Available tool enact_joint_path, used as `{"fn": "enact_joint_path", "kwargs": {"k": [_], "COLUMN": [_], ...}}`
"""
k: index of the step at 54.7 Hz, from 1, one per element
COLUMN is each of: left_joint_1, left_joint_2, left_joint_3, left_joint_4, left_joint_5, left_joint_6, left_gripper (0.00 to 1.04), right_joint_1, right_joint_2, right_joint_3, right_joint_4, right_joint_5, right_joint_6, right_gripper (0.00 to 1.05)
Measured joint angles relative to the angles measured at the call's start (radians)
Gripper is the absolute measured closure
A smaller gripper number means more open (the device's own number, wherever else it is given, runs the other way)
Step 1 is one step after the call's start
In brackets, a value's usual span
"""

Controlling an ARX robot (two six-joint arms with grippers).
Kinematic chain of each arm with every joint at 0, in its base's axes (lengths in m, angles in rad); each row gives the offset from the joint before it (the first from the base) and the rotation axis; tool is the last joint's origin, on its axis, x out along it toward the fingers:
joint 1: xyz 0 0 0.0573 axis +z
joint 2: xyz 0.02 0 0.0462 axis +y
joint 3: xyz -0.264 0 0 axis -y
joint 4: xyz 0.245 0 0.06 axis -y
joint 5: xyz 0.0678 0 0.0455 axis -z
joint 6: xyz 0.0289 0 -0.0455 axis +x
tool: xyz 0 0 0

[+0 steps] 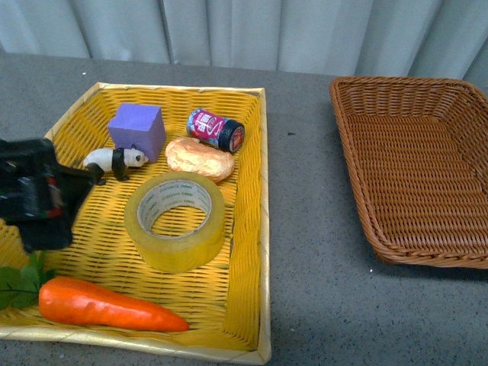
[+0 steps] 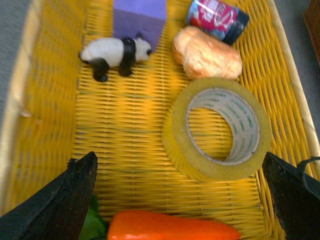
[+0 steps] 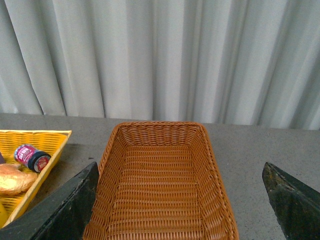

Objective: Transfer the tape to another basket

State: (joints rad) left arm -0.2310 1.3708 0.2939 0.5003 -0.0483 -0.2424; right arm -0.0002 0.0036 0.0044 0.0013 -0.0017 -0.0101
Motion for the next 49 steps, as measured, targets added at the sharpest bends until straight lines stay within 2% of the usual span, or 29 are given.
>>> {"fn": "enact_joint_path", "kwargs": {"k": [13,21,43,49], "left_joint_1": [-0.035,-0.056,-0.049,-0.044], "left_joint_2": [0.245,0.325,0.489,0.515], "left_joint_3": [0.111,0.154,0.273,0.292], "left_joint_4": [0.021,0.033,0.019,0.013], "left_joint_5": [0.061,0.067,-0.029,-0.021], "left_joint_6": [0.005,0.005,0.048,0.050], "left_gripper": [0.07,0.07,0.07,0.07], "right_joint_1": [0.000,0.000,0.000,0.000], "right_joint_2": [0.000,0.000,0.000,0.000], "right_joint_3": [0.000,0.000,0.000,0.000], "right_joint_4": [0.000,0.000,0.000,0.000], "right_joint_5": [0.000,0.000,0.000,0.000], "right_joint_6": [0.000,0.000,0.000,0.000], "right_gripper": [0.09,0.09,0.09,0.09]}}
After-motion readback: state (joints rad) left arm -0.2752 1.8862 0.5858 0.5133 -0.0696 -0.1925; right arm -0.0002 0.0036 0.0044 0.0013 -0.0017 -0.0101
